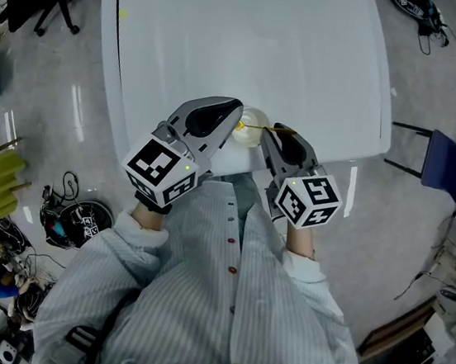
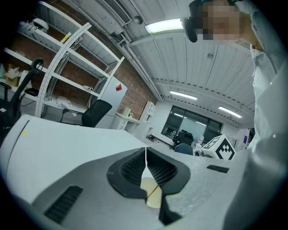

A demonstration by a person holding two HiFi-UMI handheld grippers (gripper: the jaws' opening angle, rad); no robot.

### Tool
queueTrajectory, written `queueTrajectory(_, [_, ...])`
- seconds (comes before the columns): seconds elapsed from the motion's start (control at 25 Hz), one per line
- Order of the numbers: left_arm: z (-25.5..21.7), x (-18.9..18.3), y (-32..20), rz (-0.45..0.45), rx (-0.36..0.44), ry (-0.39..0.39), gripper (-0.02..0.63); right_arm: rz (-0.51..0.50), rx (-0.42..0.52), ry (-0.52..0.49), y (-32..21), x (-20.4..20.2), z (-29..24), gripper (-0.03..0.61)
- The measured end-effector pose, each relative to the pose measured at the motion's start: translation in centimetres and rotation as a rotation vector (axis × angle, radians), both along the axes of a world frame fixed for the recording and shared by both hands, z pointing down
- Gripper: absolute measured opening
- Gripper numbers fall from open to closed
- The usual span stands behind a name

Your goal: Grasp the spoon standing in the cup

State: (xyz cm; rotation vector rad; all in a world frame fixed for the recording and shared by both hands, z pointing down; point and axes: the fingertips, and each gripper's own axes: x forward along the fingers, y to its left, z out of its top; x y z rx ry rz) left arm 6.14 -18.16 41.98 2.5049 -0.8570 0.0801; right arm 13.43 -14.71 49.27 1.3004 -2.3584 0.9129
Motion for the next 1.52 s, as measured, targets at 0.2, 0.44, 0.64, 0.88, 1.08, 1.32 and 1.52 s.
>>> queueTrajectory(0.2, [0.1,-0.3,-0.4,-0.003,-0.001,0.003,0.014,0.005,0.005,0.014,-0.4,0.0,-0.1,0.074])
queueTrajectory(0.44, [0.1,-0.6,-0.9,-0.008,0.000,0.006,0.014,0.006,0.009,0.028,-0.9,-0.1,-0.2,0.035])
queueTrajectory(0.64, [0.0,-0.8,-1.3,-0.012,0.001,0.007,0.014,0.001,0.007,0.019,-1.3,-0.5,-0.4,0.026])
queueTrajectory(0.88, [-0.2,-0.8,-1.8,-0.012,0.002,0.010,0.014,-0.012,0.001,-0.011,-1.9,-0.8,-0.8,0.015])
queueTrajectory(1.08, [-0.3,-0.8,-2.1,-0.017,0.002,0.011,0.014,-0.027,-0.010,-0.016,-2.2,-1.0,-1.0,0.013])
queueTrajectory(1.32, [-0.6,-1.2,-2.4,-0.057,0.013,0.005,0.014,-0.069,-0.009,-0.022,-2.4,-1.0,-1.6,0.012])
queueTrajectory(1.52, [-1.1,-1.7,-2.2,-0.092,0.032,-0.005,0.014,-0.097,0.013,-0.038,-2.5,-0.9,-2.7,0.012])
